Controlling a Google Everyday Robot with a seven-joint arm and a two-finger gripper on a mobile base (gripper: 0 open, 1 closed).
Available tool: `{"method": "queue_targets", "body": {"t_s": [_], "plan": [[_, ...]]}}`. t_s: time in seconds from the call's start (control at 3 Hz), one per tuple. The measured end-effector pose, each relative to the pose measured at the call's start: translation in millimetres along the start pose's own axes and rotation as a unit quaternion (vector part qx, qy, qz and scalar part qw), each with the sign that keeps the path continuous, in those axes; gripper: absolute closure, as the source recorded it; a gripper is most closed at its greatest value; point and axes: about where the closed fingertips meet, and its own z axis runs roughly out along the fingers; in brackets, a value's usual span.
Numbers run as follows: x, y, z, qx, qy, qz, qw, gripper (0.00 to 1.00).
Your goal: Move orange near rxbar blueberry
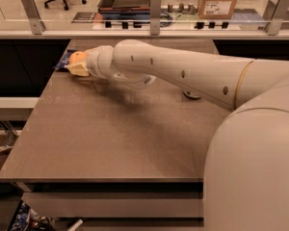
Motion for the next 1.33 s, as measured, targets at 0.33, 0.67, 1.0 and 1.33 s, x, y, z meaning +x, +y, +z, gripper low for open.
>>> {"method": "queue_targets", "body": {"t_s": [0.33,0.67,1.0,1.33], "plan": [[-0.9,1.8,0.9,-0.001,0.000,0.000,1.0000,0.36],[-1.7,3.6,1.7,-0.003,-0.001,-0.001,1.0000,0.13],[-2.6,5.3,2.6,-0.004,-0.001,-0.001,1.0000,0.00],[-2.6,5.4,2.6,-0.004,-0.001,-0.001,1.0000,0.00]]}}
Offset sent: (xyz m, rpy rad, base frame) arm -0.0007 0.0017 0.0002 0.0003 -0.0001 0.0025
